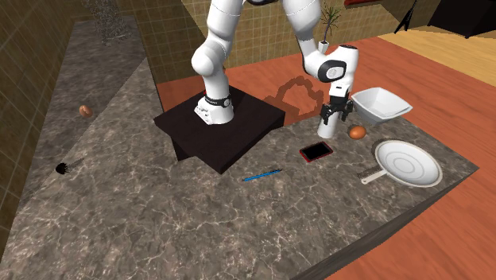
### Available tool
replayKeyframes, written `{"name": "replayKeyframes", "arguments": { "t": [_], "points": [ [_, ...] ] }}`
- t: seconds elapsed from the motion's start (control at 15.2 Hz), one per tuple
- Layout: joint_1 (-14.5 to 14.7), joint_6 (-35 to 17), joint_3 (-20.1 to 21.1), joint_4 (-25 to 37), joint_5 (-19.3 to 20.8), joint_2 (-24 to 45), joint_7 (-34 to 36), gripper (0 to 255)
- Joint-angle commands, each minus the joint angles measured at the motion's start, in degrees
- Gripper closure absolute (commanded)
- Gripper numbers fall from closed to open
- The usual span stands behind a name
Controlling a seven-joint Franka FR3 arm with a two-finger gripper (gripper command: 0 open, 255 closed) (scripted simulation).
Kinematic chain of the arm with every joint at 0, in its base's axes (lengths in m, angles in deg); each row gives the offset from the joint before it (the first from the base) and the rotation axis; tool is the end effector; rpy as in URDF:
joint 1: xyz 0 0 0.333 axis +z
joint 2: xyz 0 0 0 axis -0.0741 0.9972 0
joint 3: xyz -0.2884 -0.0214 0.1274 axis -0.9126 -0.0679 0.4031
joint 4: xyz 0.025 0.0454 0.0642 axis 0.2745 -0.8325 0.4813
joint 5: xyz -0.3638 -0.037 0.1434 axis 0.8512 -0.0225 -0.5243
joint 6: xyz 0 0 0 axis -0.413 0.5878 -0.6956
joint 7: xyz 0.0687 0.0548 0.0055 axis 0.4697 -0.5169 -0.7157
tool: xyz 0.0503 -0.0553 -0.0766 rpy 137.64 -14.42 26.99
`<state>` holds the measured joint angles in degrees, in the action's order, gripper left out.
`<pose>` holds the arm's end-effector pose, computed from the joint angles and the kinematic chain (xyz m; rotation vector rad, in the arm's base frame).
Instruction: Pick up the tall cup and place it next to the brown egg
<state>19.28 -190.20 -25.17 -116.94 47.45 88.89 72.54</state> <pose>0.4762 0.2915 0.2046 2.9408 -0.9313 0.3010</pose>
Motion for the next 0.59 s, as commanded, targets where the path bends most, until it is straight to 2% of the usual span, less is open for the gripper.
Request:
{"name": "replayKeyframes", "arguments": {
  "t": [0.0, 0.53],
  "points": [
    [-0.34, 2.45, 1.47, -1.28, -1.92, -2.34, -1.31, 0],
    [-0.50, 3.56, 1.97, -1.54, -2.76, -3.74, -1.90, 0]
  ]
}}
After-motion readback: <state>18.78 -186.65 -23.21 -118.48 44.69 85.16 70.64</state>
